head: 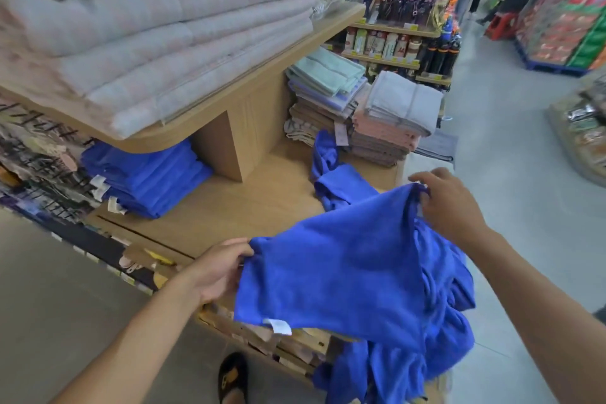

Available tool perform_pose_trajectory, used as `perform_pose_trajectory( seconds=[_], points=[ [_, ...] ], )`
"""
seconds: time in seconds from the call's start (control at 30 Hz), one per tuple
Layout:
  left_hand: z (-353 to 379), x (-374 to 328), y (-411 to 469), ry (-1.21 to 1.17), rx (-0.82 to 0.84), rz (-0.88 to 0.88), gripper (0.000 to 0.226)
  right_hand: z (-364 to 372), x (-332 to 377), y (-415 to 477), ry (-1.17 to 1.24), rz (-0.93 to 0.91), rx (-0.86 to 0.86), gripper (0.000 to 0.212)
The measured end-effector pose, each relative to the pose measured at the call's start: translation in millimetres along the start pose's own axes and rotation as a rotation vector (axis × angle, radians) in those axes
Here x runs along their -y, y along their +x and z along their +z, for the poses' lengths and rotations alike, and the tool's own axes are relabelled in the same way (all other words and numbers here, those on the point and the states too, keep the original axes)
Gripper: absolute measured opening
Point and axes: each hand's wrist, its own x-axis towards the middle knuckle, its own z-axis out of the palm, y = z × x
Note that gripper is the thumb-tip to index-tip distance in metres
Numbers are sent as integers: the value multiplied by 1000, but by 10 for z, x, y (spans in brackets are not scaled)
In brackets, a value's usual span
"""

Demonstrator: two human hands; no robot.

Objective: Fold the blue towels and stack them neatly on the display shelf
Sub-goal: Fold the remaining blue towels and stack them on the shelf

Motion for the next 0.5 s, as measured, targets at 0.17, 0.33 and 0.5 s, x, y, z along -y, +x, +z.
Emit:
perform_pose_trajectory(
  seconds=[0.17, 0.33, 0.5],
  points=[
    [594, 229, 87, -368, 161, -197, 25, 94, 496, -908, 313, -203, 232, 30],
    [950, 453, 79, -590, 299, -298, 35, 505, 992, -1784, 457, -175, 368, 61],
    [995, 541, 187, -595, 259, -284, 51, 467, 905, -1746, 632, -117, 154, 16]
  ],
)
